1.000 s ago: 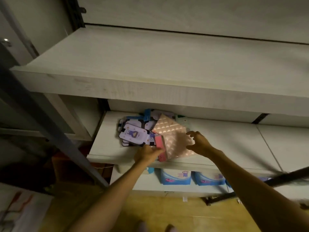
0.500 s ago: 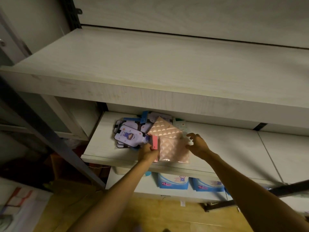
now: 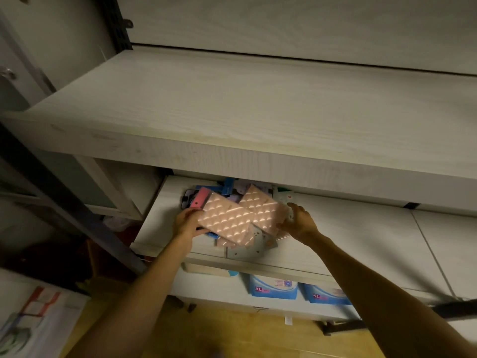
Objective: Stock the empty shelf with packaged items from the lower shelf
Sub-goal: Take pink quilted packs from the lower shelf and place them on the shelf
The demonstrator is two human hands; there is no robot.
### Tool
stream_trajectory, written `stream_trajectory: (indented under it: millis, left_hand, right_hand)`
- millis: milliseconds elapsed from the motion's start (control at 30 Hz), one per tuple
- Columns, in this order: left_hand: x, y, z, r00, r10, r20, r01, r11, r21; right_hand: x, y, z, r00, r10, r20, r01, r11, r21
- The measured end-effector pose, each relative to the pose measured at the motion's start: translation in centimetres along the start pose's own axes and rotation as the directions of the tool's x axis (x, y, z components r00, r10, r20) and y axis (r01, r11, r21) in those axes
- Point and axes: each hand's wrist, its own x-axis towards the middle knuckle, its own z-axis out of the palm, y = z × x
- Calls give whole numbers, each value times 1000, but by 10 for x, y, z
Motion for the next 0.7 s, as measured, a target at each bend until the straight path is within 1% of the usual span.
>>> stream_trajectory:
  millis: [67,133,167,200,267,333,367,433,500,533,567,600,633,700]
  left_hand:
    - [5,2,-3,999,47,-5,-47,998,41]
    - [10,0,-3,993,105,-54,-101,992,80]
    - [10,-1,-2,990,113,-78,-108,992,66]
    - [9,-2,0,991,96,-89,-94,995,24]
    - [9,-3,4,995,-7,-95,-6,991,-135]
    - [11,-5,7,992,-116,-47,99,958,-268]
    - [12,-5,8,990,-142,-16,131,945,-298]
    - [14,-5,9,987,-159,4,151,933,-327]
    - [15,-4,9,989,-150,4,144,940,-310]
    - [14,-4,9,989,-146,19,145,941,-305]
    - [14,-4,9,988,-148,39,153,942,-299]
    - [11,-4,8,988,-145,60,156,945,-287]
    - [9,-4,8,988,-136,71,150,952,-269]
    - [4,-2,10,989,-94,116,119,966,-229]
  right_hand:
    - [1,-6,1,1000,-19,-2,19,1000,8]
    - [0,-13,3,1000,-21,-2,21,999,28]
    - [3,-11,6,1000,-11,3,11,999,39]
    - [8,-6,10,1000,-2,0,2,999,52]
    - [17,0,17,1000,4,-14,-4,1000,29]
    - [12,-10,14,999,33,-13,-34,997,-71]
    - [9,-16,12,998,58,-14,-60,989,-136]
    - [8,-20,8,991,135,-20,-136,965,-222]
    - [8,-19,6,986,167,-13,-165,954,-249]
    - [7,-18,6,985,175,-5,-171,958,-228]
    - [6,-15,6,982,190,5,-188,973,-133]
    - [5,-10,7,978,210,6,-210,977,40]
    - [2,-8,7,971,239,16,-235,938,254]
    - [-10,-6,5,958,279,70,-268,773,576]
